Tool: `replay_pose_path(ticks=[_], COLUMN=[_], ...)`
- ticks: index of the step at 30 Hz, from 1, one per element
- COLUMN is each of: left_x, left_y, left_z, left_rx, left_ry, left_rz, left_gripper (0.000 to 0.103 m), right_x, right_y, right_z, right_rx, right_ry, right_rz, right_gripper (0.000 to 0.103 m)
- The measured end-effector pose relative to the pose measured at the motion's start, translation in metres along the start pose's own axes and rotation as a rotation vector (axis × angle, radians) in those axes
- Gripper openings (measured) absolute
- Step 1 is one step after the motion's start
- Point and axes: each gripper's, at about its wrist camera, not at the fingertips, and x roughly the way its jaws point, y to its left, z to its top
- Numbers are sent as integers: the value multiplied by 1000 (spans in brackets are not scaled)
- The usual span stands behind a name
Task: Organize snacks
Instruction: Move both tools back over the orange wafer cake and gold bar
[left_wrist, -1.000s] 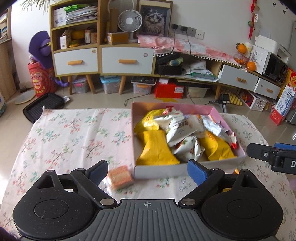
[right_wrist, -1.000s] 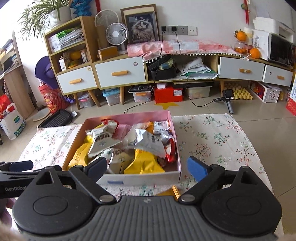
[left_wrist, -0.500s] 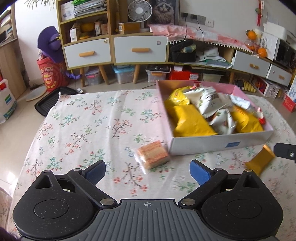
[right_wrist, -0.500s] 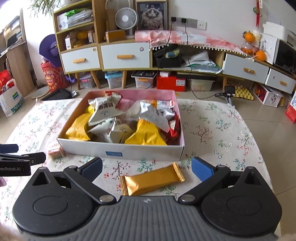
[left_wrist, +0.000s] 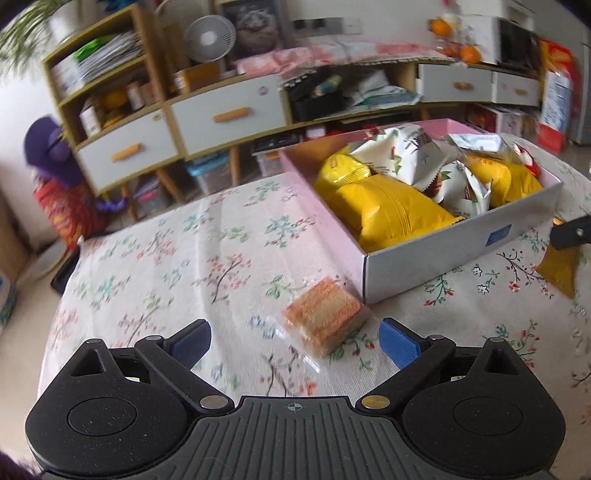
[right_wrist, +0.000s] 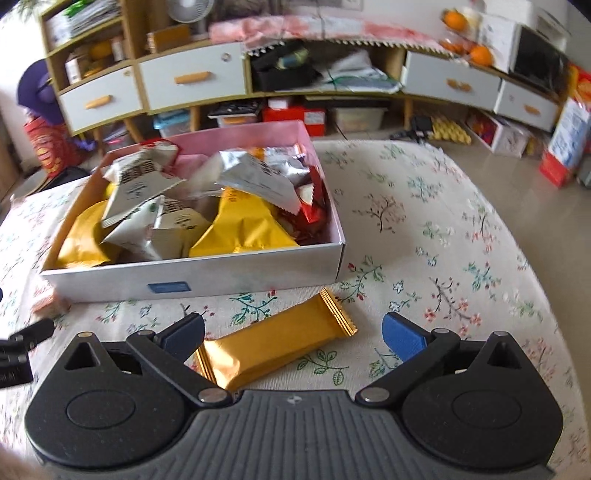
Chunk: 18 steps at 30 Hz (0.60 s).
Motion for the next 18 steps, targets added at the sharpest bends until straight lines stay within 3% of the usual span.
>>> replay_pose_path(ticks=[6, 10, 18], left_x=[14, 22, 13], left_y=[0, 2, 4], left_z=[5, 4, 0], left_rx=[49, 15, -33], left_ry=[-25, -5, 29], left_rz=[-59, -108, -171], left_gripper=[98, 95, 69], right_x=[11, 17, 25], right_y=[8, 11, 8], right_z=[-1, 0, -7], right_rx=[28, 35, 26], right_ry=[10, 16, 53], right_rz=[-1, -4, -23], right_gripper=[103, 102, 103])
